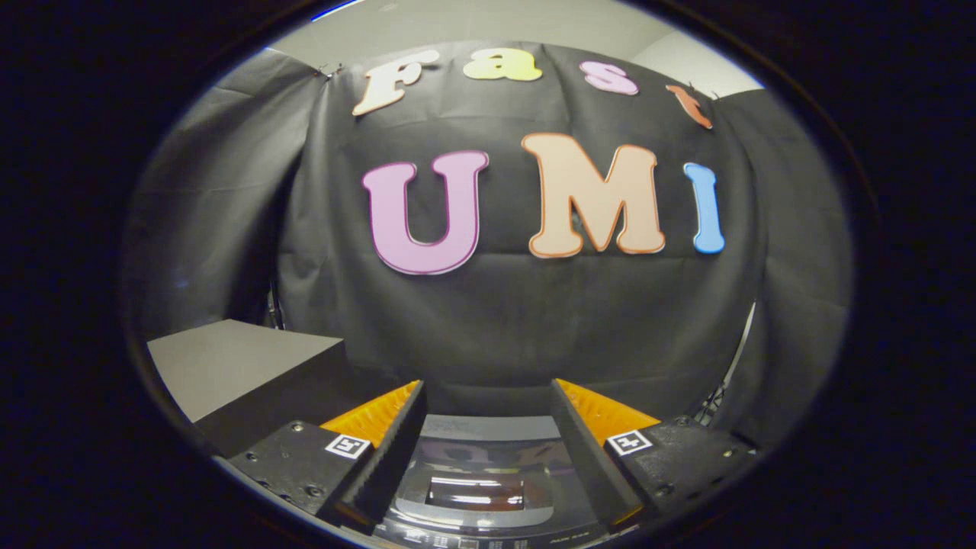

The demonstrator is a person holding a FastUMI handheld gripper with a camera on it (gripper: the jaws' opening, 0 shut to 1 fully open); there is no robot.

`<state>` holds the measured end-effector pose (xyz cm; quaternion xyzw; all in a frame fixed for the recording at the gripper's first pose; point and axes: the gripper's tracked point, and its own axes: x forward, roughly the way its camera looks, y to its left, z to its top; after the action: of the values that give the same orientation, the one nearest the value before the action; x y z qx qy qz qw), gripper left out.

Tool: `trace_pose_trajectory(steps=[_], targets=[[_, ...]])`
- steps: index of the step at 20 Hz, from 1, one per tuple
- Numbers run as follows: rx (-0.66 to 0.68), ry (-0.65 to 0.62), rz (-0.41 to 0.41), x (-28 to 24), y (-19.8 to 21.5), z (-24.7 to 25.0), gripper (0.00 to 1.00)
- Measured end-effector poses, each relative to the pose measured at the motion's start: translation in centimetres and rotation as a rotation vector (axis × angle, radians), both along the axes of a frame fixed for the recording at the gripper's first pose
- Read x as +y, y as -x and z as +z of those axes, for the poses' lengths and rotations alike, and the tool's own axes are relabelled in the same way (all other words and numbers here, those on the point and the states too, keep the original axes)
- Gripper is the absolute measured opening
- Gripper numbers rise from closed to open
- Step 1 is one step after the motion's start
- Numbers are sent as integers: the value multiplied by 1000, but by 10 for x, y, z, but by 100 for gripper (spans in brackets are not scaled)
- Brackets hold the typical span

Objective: Put the clothes into the washing machine and then close the washing machine lid.

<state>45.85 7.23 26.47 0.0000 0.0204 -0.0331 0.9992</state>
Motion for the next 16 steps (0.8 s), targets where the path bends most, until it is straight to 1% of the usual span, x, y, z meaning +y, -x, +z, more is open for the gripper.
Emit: trace_pose_trajectory(steps=[5, 8, 9, 12, 16], targets=[[-95, 12, 17, -9, 17, 11, 97], [-136, 2, 32, -12, 40, 11, 97], [-149, 2, 33, -14, 39, 14, 97], [-164, -8, 29, -19, 54, 6, 97], [-205, -5, 31, -30, 88, -3, 96]])
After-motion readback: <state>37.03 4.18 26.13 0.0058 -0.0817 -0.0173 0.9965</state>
